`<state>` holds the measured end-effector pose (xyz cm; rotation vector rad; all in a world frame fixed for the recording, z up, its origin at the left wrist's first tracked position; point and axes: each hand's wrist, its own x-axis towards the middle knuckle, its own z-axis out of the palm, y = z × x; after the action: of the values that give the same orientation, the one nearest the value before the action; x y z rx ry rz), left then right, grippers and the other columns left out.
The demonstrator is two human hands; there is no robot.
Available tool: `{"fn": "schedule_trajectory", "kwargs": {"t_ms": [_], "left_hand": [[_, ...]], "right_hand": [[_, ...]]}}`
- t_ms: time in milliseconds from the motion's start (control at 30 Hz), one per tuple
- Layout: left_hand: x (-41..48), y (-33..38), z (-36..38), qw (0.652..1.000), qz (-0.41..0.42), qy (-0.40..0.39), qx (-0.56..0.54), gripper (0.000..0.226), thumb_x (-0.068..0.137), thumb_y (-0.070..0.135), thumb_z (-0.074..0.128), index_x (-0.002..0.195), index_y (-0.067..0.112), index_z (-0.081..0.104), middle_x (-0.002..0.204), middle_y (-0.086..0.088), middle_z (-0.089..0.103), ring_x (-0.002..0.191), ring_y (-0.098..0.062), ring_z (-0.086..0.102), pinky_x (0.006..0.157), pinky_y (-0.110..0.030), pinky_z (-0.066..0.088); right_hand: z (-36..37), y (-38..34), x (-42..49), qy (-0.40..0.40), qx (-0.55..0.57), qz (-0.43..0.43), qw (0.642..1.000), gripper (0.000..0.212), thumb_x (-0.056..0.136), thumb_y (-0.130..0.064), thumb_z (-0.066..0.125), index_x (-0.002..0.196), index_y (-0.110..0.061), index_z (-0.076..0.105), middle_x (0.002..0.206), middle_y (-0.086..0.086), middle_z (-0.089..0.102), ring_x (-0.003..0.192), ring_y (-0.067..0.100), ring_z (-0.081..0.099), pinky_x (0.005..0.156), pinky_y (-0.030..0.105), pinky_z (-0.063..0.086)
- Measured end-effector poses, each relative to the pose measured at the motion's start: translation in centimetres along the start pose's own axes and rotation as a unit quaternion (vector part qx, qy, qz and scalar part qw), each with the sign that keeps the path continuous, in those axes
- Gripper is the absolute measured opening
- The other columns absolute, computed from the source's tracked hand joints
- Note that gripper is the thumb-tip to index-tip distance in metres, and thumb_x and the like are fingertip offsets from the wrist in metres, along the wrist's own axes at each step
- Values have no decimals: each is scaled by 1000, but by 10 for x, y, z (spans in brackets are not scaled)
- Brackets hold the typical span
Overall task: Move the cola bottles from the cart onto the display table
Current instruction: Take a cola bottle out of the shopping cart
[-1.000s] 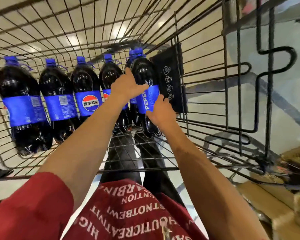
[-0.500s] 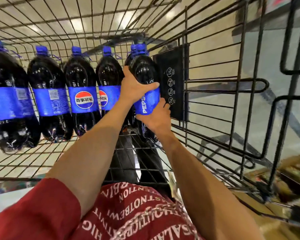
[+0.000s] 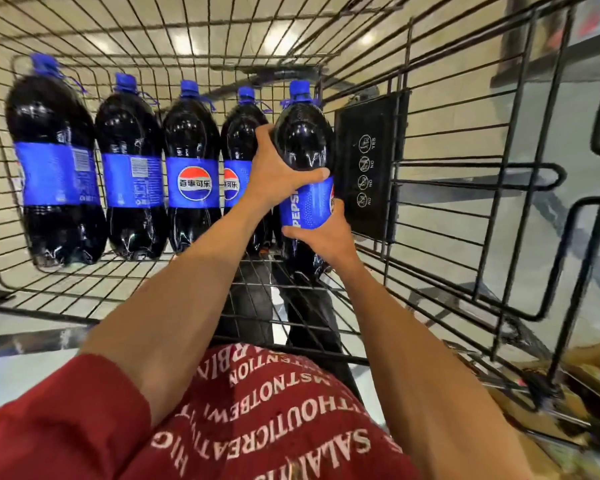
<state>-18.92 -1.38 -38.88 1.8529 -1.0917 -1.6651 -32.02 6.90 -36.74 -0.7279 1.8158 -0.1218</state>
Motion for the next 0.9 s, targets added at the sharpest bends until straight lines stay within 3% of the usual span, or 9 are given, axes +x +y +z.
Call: {"fn": "schedule_trajectory", "kwargs": {"t_ms": [100,233,300,433,533,633,733,833,900], "left_hand": [[-14,9,-7,1000,5,13,-4,109,52,44,95,134,19,29,131,1,55,117,-15,59,103,-40,51],[-39,29,-20,998,21,53,-16,102,63,26,97,138,15,29,130,4,51,113,-9,55,90,-12,46],[-55,41,-27,996,41,73,-28,103,62,24,97,140,13,29,132,3,51,116,-10,56,95,-17,47],[-100,74,-44,987,87,115,-70,110,54,29,98,140,14,30,123,19,47,106,20,51,86,1,40],[-148,101,-54,974,133,161,-87,112,49,46,91,138,18,30,125,22,46,112,21,48,93,-3,39],[-194,126,-65,957,174,211,-97,109,48,49,88,136,26,27,126,29,42,113,23,47,95,-4,38],[-244,145,-73,934,213,264,-107,109,53,36,94,138,20,28,130,24,44,119,16,49,97,-7,39],[-291,155,-79,913,222,318,-124,110,56,14,98,141,18,28,132,25,46,123,8,52,99,-11,42],[-320,156,-84,894,233,360,-130,113,54,19,98,143,21,28,133,26,47,126,5,52,102,-15,44]], "right_hand": [[-3,-3,-12,8,-21,-23,999,94,62,-32,95,135,-19,37,99,-20,56,92,8,60,86,32,50],[-12,-24,-38,13,-46,-67,997,96,59,-40,95,134,-23,39,118,-8,60,103,15,61,88,35,51],[-17,-34,-54,20,-52,-98,994,90,57,-39,95,128,-28,40,123,-4,61,104,16,62,83,32,49],[-29,-54,-91,18,-73,-169,983,85,57,-36,95,122,-34,40,121,-5,61,101,16,61,84,33,51],[-36,-65,-125,13,-61,-248,967,77,56,-34,93,110,-43,39,107,-20,57,92,8,60,77,28,51],[-45,-76,-157,11,-62,-320,945,72,54,-34,91,104,-54,43,103,-32,56,86,-2,61,73,25,51],[-52,-86,-193,-7,-63,-369,927,78,52,-36,93,109,-53,41,109,-26,55,96,3,61,81,36,55],[-57,-94,-225,-35,-81,-413,907,81,50,-39,92,115,-46,45,110,-22,58,99,6,62,79,38,56],[-58,-97,-243,-54,-99,-435,893,87,48,-41,93,120,-47,43,112,-20,60,101,7,62,81,39,56]]}}
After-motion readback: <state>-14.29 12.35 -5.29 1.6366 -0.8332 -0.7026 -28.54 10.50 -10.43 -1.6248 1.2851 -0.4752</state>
